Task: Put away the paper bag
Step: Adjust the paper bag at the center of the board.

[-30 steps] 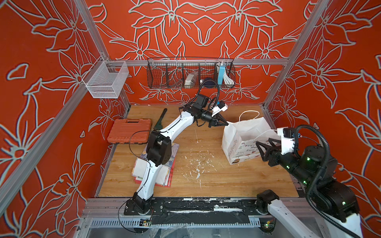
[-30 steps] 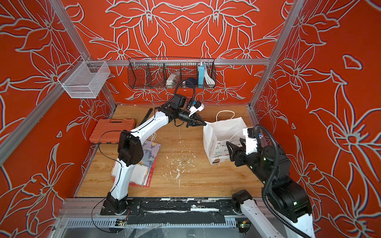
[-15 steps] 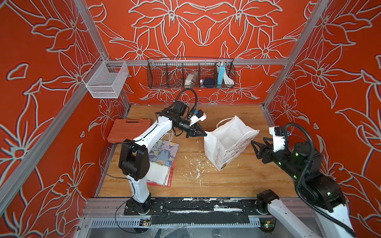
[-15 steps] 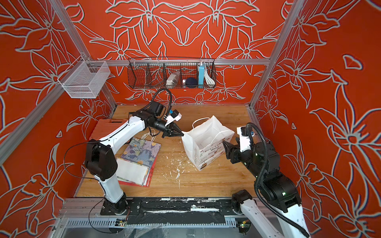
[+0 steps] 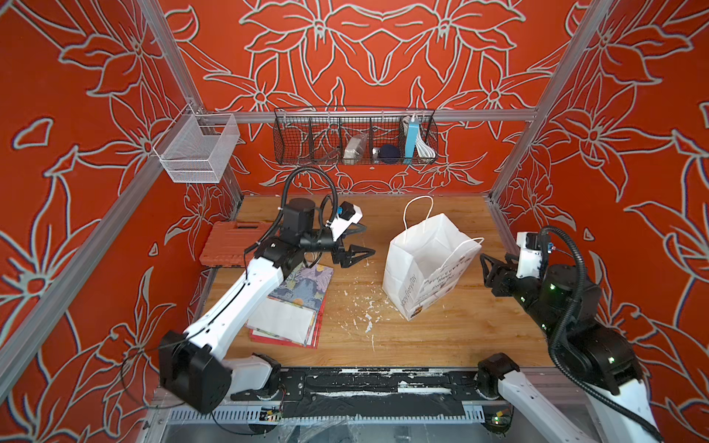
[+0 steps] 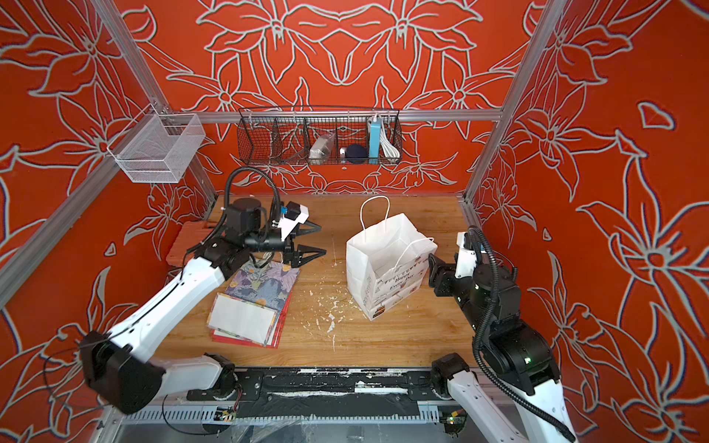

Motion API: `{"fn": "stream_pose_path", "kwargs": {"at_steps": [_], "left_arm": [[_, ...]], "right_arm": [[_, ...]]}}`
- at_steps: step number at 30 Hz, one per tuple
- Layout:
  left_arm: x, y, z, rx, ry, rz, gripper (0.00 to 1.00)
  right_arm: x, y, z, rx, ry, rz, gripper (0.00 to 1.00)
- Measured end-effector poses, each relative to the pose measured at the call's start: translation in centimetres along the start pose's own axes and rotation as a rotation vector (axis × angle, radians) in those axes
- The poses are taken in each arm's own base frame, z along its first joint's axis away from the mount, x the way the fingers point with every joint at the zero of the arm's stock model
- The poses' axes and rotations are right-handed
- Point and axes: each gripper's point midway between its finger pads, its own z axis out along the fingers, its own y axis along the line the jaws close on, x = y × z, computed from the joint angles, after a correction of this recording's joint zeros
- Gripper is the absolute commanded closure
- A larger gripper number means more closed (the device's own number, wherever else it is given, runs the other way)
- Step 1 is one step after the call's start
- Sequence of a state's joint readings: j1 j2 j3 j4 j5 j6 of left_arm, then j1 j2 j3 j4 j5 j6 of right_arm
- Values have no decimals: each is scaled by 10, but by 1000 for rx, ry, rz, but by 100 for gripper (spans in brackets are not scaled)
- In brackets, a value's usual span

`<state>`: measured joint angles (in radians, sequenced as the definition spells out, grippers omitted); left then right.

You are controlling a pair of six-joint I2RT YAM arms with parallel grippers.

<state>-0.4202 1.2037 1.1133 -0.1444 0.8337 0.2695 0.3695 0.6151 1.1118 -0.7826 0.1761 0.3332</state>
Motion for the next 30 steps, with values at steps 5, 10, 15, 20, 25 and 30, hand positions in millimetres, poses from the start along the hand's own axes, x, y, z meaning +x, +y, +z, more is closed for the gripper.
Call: {"fn": "stream_pose_path", "kwargs": {"at_steps": [5, 10, 15, 20, 25, 30], "left_arm": [[34, -46, 16, -25, 5, -89, 15], [86, -69, 33, -97, 115, -183, 15], [96, -92, 43, -129, 115, -182, 15], [102, -86, 52, -192, 113, -217, 14], [107, -78, 64, -228, 137, -230, 14], [107, -101, 81, -162, 148, -173, 13]], "right_arm": [[-19, 5, 27, 49, 43, 48, 34], [-31, -2, 35, 104, 46, 58, 33], [-52, -14, 33, 142, 5, 102, 33], [-53, 6, 20, 4, -10, 113, 32], [-38, -4, -11, 15, -31, 117, 34], [-39, -36, -29, 200, -31, 132, 33]]}}
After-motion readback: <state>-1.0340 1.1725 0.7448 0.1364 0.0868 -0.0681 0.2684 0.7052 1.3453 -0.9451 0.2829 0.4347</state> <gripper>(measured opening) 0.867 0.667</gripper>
